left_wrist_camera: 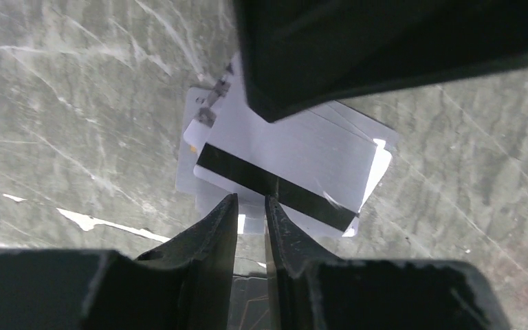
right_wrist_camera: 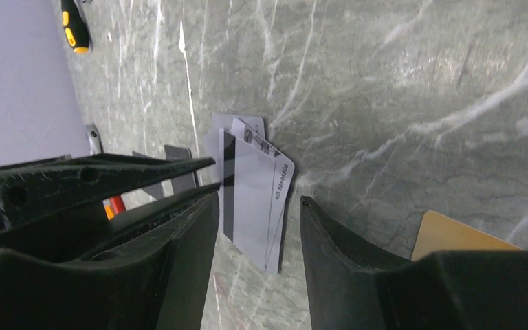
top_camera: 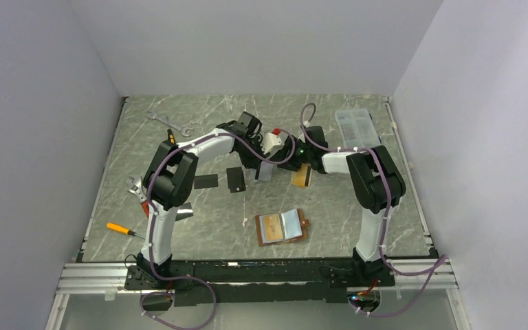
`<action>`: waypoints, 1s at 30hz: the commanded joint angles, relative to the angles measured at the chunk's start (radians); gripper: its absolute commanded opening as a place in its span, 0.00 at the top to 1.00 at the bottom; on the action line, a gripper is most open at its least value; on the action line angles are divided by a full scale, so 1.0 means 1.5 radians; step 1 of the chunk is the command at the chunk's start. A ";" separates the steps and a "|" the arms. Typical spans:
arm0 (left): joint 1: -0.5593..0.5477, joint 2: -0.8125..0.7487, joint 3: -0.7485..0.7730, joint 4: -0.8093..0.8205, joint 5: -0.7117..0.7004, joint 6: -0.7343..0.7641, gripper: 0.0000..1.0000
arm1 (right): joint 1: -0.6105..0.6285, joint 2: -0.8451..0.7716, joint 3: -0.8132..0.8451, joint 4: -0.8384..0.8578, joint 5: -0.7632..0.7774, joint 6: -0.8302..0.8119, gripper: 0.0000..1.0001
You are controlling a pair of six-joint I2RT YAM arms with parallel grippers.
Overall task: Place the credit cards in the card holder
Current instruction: Pick up the credit card from the center of the board.
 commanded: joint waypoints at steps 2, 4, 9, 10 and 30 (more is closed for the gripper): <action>-0.009 0.011 0.034 -0.016 -0.041 -0.002 0.75 | -0.007 0.012 -0.037 0.108 -0.046 0.044 0.51; -0.011 0.013 0.033 -0.016 -0.039 -0.001 0.76 | -0.007 0.017 -0.045 0.128 -0.056 0.051 0.51; -0.018 0.018 0.036 -0.028 -0.041 0.004 0.77 | -0.007 0.020 -0.066 0.145 -0.062 0.063 0.51; -0.021 0.018 0.034 -0.027 -0.042 0.005 0.77 | -0.006 0.020 -0.070 0.147 -0.062 0.066 0.51; -0.024 0.000 0.011 -0.025 -0.024 0.008 0.83 | -0.009 -0.045 -0.112 0.173 -0.045 0.083 0.65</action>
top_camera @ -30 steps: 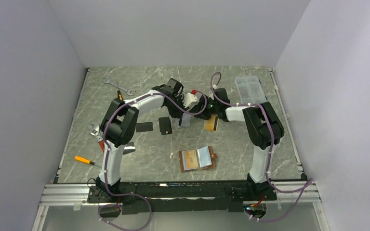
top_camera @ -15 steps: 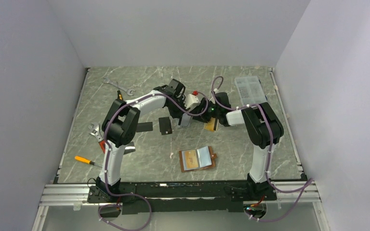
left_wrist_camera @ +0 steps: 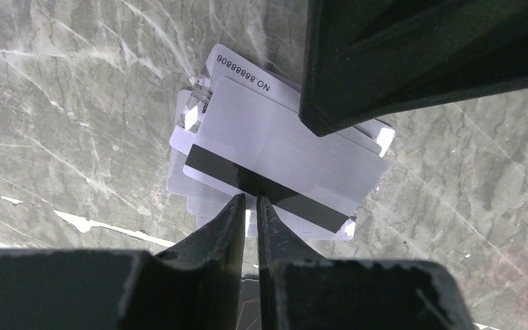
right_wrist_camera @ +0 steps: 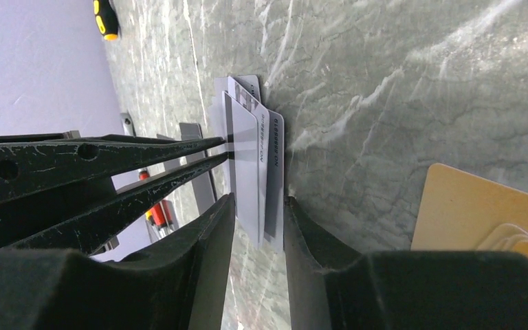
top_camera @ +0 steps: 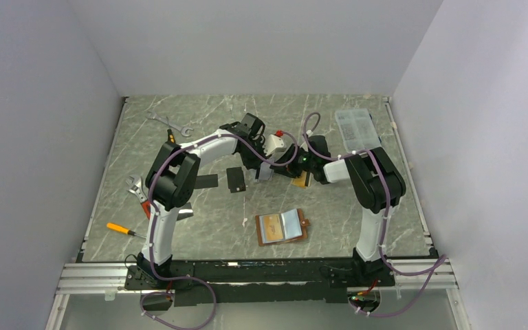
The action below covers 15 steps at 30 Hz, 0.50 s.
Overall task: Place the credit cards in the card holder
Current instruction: Pick up the credit card from the center of the board.
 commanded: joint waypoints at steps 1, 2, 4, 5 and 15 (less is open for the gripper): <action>-0.003 -0.012 -0.007 -0.010 0.013 0.007 0.83 | -0.006 -0.051 -0.001 0.009 0.011 -0.013 0.65; -0.003 -0.012 -0.006 -0.012 0.014 0.007 0.84 | -0.005 -0.048 0.003 0.011 0.006 -0.012 0.65; -0.003 -0.014 -0.008 -0.010 0.017 0.007 0.84 | -0.005 -0.040 0.013 0.022 -0.005 -0.004 0.65; -0.003 -0.016 -0.011 -0.008 0.019 0.008 0.84 | -0.005 -0.034 0.016 0.030 -0.009 0.002 0.65; -0.001 -0.013 -0.007 -0.011 0.034 0.014 0.85 | 0.008 0.011 0.037 0.051 -0.030 0.020 0.65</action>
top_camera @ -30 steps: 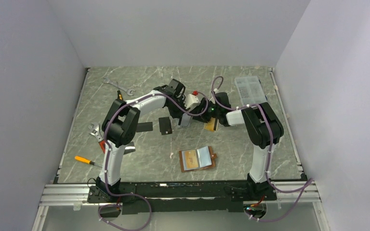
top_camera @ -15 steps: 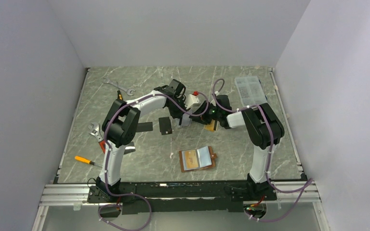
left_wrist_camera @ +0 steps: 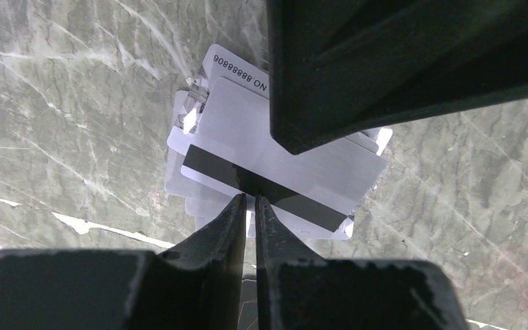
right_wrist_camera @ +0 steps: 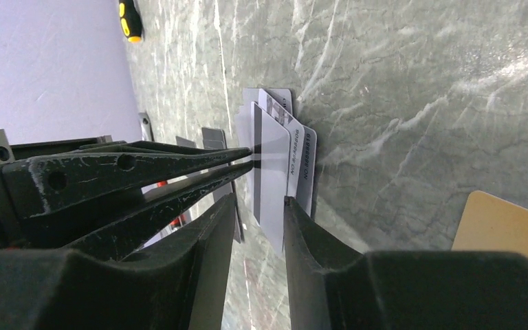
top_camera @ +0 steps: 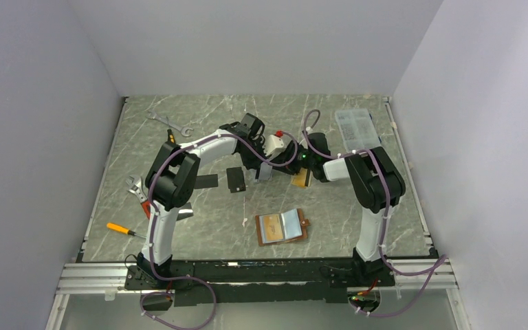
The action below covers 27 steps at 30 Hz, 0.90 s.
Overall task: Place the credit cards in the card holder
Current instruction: Pick up the credit card from the center of the board.
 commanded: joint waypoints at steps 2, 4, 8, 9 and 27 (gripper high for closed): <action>-0.002 -0.012 -0.005 -0.012 0.029 0.010 0.85 | 0.013 0.023 0.026 0.041 -0.017 0.009 0.67; -0.002 -0.012 -0.004 -0.012 0.030 0.010 0.86 | 0.014 0.029 0.025 0.041 -0.017 0.010 0.69; -0.002 -0.009 0.001 -0.016 0.037 0.012 0.86 | 0.014 0.044 0.017 0.052 -0.016 0.015 0.73; -0.002 -0.008 0.000 -0.017 0.038 0.012 0.86 | 0.014 0.047 0.017 0.053 -0.016 0.016 0.73; 0.005 -0.049 0.004 -0.044 0.091 -0.007 0.78 | 0.018 0.044 0.003 0.098 -0.027 0.044 1.00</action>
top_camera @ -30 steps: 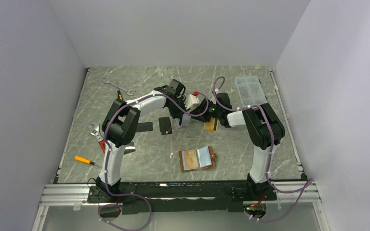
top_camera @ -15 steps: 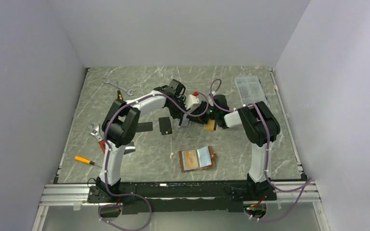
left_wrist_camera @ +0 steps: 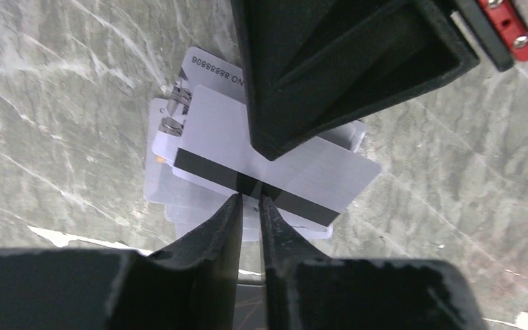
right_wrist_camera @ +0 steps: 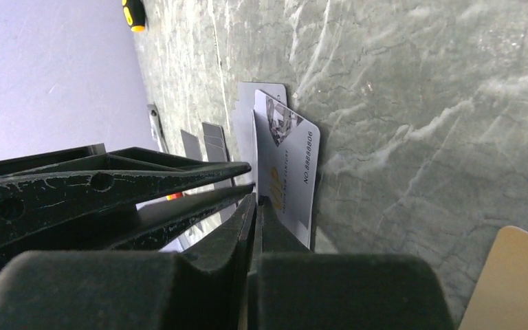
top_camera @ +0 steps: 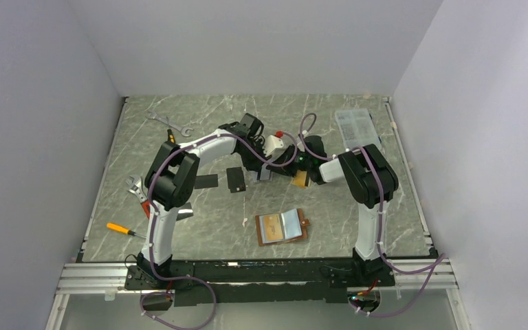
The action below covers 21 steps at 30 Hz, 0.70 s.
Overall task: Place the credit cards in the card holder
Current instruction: Pick up the credit card from the center of the board.
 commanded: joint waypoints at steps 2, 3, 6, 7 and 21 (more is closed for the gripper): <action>0.021 -0.066 0.024 -0.057 0.075 -0.033 0.70 | 0.004 -0.027 -0.008 0.047 -0.011 0.000 1.00; 0.034 -0.072 0.043 -0.079 0.094 -0.046 0.67 | 0.003 -0.037 -0.010 0.055 -0.020 -0.002 1.00; 0.080 -0.100 0.091 -0.120 0.153 -0.091 0.36 | 0.003 -0.072 -0.021 0.048 -0.030 -0.018 1.00; 0.094 -0.118 0.090 -0.120 0.181 -0.110 0.31 | 0.004 -0.083 -0.024 0.040 -0.032 -0.028 1.00; 0.164 -0.219 -0.090 -0.011 0.483 -0.354 0.01 | 0.003 -0.277 -0.160 0.174 -0.133 -0.023 1.00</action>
